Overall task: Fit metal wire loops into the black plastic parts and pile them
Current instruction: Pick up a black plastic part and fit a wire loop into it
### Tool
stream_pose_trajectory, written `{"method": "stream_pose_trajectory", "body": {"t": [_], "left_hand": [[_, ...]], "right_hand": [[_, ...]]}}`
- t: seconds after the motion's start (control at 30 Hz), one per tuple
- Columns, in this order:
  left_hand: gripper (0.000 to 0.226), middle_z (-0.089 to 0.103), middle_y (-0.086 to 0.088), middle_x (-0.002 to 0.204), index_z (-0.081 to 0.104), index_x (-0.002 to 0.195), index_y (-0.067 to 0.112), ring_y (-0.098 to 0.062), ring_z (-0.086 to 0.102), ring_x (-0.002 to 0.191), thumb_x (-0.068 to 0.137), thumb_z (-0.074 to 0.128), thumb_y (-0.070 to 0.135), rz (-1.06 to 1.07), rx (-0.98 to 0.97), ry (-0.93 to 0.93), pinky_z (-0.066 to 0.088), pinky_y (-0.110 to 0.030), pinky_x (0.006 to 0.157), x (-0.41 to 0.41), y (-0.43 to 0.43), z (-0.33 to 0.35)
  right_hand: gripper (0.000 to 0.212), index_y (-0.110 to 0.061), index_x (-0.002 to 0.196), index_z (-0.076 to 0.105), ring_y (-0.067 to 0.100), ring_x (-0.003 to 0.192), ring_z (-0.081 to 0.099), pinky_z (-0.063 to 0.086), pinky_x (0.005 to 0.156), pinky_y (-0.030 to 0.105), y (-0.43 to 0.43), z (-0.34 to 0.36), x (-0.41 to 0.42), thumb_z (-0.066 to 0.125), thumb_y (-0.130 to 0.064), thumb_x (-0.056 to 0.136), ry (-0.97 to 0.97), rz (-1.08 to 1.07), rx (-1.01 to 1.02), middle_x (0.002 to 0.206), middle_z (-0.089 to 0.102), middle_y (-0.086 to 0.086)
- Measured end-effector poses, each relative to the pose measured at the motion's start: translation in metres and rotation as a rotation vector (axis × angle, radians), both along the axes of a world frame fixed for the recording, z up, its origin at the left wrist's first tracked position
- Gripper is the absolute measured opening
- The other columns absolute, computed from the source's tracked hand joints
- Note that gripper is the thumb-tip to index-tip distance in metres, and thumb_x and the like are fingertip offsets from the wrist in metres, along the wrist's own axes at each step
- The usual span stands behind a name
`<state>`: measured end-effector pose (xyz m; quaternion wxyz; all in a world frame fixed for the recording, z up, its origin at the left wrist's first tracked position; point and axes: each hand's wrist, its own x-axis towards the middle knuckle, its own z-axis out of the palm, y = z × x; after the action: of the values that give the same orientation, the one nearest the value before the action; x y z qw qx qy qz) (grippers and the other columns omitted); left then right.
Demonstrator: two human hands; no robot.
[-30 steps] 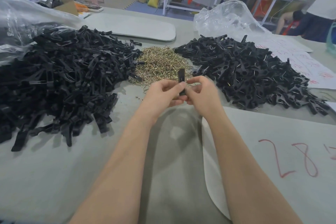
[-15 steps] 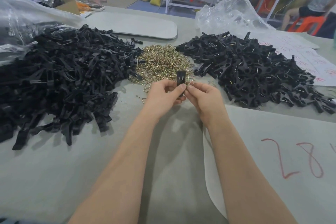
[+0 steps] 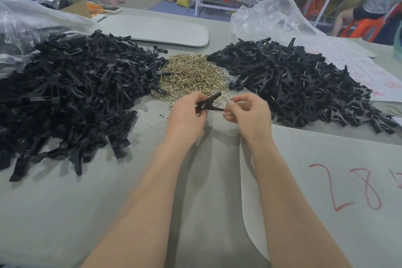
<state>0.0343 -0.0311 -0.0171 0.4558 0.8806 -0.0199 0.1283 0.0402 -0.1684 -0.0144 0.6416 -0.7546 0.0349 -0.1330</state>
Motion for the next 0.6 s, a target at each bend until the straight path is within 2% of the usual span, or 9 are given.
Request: {"method": "stream_pose_trajectory", "body": {"t": [0.07, 0.17, 0.27, 0.33, 0.43, 0.53, 0.6], "left_hand": [[0.021, 0.065, 0.002, 0.099, 0.063, 0.103, 0.019, -0.019, 0.060, 0.088, 0.086, 0.061, 0.006, 0.002, 0.032, -0.008, 0.048, -0.033, 0.086, 0.001, 0.000, -0.001], [0.022, 0.064, 0.000, 0.104, 0.063, 0.106, 0.019, -0.020, 0.059, 0.092, 0.087, 0.060, 0.007, 0.003, 0.065, -0.018, 0.048, -0.035, 0.087, 0.002, 0.000, -0.003], [0.023, 0.063, 0.000, 0.106, 0.062, 0.109, 0.019, -0.020, 0.058, 0.093, 0.088, 0.060, 0.008, 0.015, 0.103, -0.020, 0.047, -0.036, 0.086, 0.003, 0.000, -0.004], [0.024, 0.062, 0.000, 0.107, 0.062, 0.109, 0.019, -0.019, 0.057, 0.091, 0.088, 0.060, 0.008, 0.030, 0.120, -0.029, 0.047, -0.034, 0.084, 0.003, 0.000, -0.004], [0.023, 0.060, 0.003, 0.103, 0.063, 0.107, 0.020, -0.018, 0.055, 0.091, 0.088, 0.060, 0.008, 0.025, 0.145, -0.054, 0.046, -0.033, 0.083, 0.003, 0.001, -0.005], [0.025, 0.053, 0.009, 0.098, 0.064, 0.108, 0.021, -0.013, 0.048, 0.087, 0.087, 0.061, 0.008, -0.024, 0.195, -0.100, 0.041, -0.027, 0.080, 0.002, 0.001, -0.006], [0.025, 0.056, 0.007, 0.100, 0.065, 0.108, 0.021, -0.011, 0.046, 0.084, 0.087, 0.062, 0.008, -0.054, 0.215, -0.120, 0.043, -0.028, 0.080, 0.002, 0.002, -0.006]], "right_hand": [[0.009, -0.006, 0.091, 0.063, 0.003, 0.049, 0.062, 0.055, 0.060, 0.018, 0.001, -0.001, 0.001, 0.059, 0.002, 0.089, 0.009, 0.020, -0.059, 0.069, 0.064, 0.006], [0.024, 0.000, 0.110, 0.065, 0.008, 0.062, 0.063, 0.057, 0.078, 0.028, 0.004, -0.002, 0.002, 0.053, 0.005, 0.090, 0.027, 0.064, -0.151, 0.080, 0.064, 0.005], [0.032, -0.006, 0.119, 0.063, 0.010, 0.065, 0.062, 0.055, 0.085, 0.033, 0.004, 0.000, 0.000, 0.049, 0.004, 0.092, 0.024, 0.076, -0.211, 0.078, 0.062, -0.004], [0.026, -0.010, 0.115, 0.060, 0.011, 0.067, 0.062, 0.054, 0.085, 0.036, 0.002, 0.001, -0.001, 0.052, -0.001, 0.092, 0.013, 0.067, -0.220, 0.077, 0.064, -0.006], [0.016, -0.017, 0.101, 0.048, 0.020, 0.083, 0.065, 0.050, 0.089, 0.044, -0.001, 0.005, -0.004, 0.058, -0.009, 0.091, 0.000, 0.083, -0.304, 0.073, 0.066, -0.009], [0.017, -0.017, 0.098, 0.045, 0.022, 0.084, 0.065, 0.048, 0.088, 0.042, -0.002, 0.008, -0.006, 0.059, -0.012, 0.090, 0.022, 0.110, -0.386, 0.073, 0.067, -0.008], [0.016, -0.018, 0.093, 0.044, 0.023, 0.086, 0.064, 0.048, 0.086, 0.040, -0.005, 0.010, -0.006, 0.059, -0.012, 0.090, 0.038, 0.103, -0.400, 0.073, 0.066, -0.007]]}}
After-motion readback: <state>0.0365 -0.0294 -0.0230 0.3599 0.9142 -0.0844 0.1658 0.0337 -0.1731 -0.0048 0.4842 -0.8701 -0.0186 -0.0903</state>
